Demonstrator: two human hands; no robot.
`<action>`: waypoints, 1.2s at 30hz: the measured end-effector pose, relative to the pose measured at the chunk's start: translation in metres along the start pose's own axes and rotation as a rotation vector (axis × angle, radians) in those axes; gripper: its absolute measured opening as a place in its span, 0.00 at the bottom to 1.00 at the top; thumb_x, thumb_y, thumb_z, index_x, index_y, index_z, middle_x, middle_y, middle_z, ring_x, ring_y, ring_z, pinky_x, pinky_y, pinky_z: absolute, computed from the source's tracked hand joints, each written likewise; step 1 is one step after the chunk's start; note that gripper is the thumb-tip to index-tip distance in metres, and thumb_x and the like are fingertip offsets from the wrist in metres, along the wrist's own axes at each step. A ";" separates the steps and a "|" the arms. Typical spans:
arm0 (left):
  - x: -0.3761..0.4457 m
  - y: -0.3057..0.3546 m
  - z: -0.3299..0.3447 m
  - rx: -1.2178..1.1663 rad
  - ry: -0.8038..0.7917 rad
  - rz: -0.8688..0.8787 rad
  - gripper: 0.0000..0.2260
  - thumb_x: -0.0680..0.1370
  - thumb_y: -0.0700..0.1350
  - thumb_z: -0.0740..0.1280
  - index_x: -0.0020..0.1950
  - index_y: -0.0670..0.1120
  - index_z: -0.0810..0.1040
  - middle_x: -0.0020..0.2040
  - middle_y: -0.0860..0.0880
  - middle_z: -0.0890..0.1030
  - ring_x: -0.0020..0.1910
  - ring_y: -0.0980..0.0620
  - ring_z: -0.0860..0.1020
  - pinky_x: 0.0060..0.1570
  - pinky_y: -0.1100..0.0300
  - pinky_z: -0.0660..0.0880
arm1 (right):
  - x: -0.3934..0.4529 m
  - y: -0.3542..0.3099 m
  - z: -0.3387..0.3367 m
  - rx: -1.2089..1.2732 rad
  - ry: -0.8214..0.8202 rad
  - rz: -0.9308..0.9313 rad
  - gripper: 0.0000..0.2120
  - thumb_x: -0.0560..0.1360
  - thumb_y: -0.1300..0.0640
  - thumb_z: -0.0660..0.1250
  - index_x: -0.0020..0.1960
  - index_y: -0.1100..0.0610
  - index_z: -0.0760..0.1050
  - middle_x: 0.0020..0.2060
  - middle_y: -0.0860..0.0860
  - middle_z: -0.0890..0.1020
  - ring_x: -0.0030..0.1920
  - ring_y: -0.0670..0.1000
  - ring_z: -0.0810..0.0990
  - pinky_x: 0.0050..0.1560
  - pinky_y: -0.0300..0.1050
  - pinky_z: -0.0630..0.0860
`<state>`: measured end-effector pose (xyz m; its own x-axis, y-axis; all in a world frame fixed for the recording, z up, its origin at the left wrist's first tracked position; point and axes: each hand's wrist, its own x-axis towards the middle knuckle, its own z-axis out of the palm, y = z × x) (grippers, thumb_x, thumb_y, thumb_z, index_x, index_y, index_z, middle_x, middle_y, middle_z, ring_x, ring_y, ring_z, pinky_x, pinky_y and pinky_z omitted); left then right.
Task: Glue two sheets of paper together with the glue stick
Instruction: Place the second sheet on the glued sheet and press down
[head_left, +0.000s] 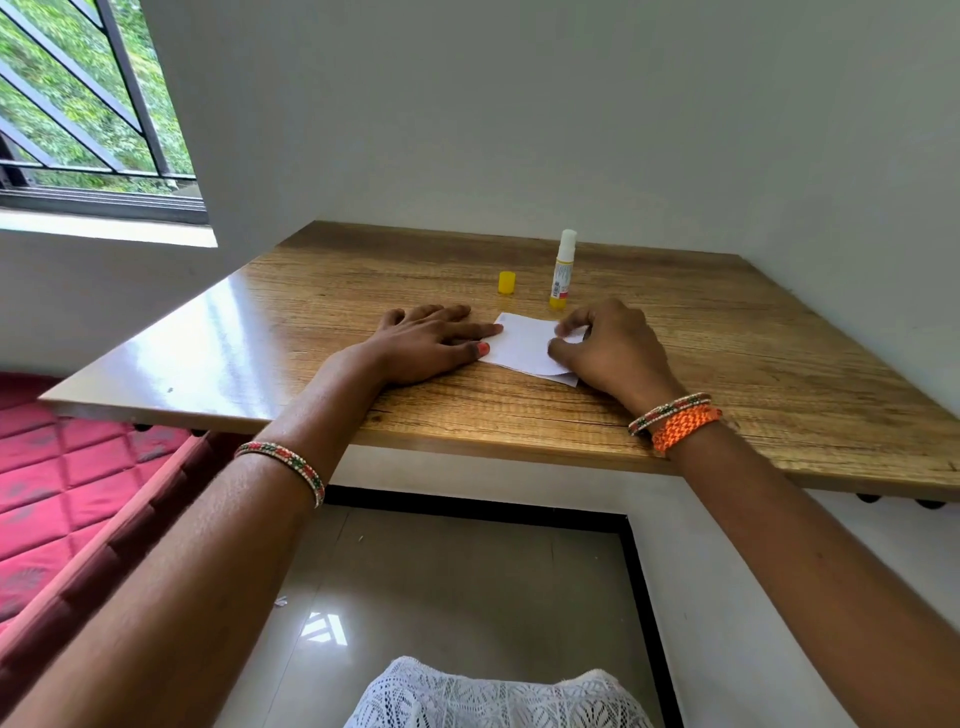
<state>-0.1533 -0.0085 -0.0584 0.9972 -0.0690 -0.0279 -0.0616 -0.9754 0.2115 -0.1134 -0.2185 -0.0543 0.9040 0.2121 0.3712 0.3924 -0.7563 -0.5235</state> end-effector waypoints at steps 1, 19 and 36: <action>0.000 0.000 0.000 0.001 0.000 0.002 0.21 0.79 0.63 0.48 0.72 0.67 0.55 0.78 0.54 0.50 0.77 0.49 0.45 0.72 0.42 0.40 | -0.003 0.001 -0.002 -0.070 -0.008 -0.005 0.14 0.69 0.48 0.70 0.52 0.52 0.80 0.56 0.50 0.80 0.55 0.53 0.78 0.46 0.46 0.74; -0.004 -0.001 0.000 -0.042 0.042 -0.017 0.21 0.80 0.56 0.51 0.74 0.61 0.56 0.78 0.55 0.54 0.77 0.53 0.49 0.74 0.46 0.42 | 0.001 -0.051 0.040 -0.273 -0.550 -0.127 0.36 0.77 0.36 0.37 0.77 0.58 0.42 0.78 0.53 0.46 0.78 0.52 0.44 0.76 0.50 0.42; -0.002 -0.001 -0.001 -0.060 0.012 0.008 0.21 0.79 0.62 0.51 0.72 0.65 0.58 0.77 0.56 0.53 0.77 0.52 0.48 0.72 0.44 0.42 | 0.012 -0.014 0.006 -0.451 -0.606 0.024 0.31 0.81 0.43 0.41 0.77 0.60 0.41 0.78 0.56 0.44 0.78 0.54 0.44 0.75 0.50 0.43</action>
<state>-0.1551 -0.0073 -0.0572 0.9971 -0.0744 -0.0144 -0.0678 -0.9605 0.2700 -0.1073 -0.2014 -0.0470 0.8976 0.3972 -0.1913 0.3818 -0.9173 -0.1135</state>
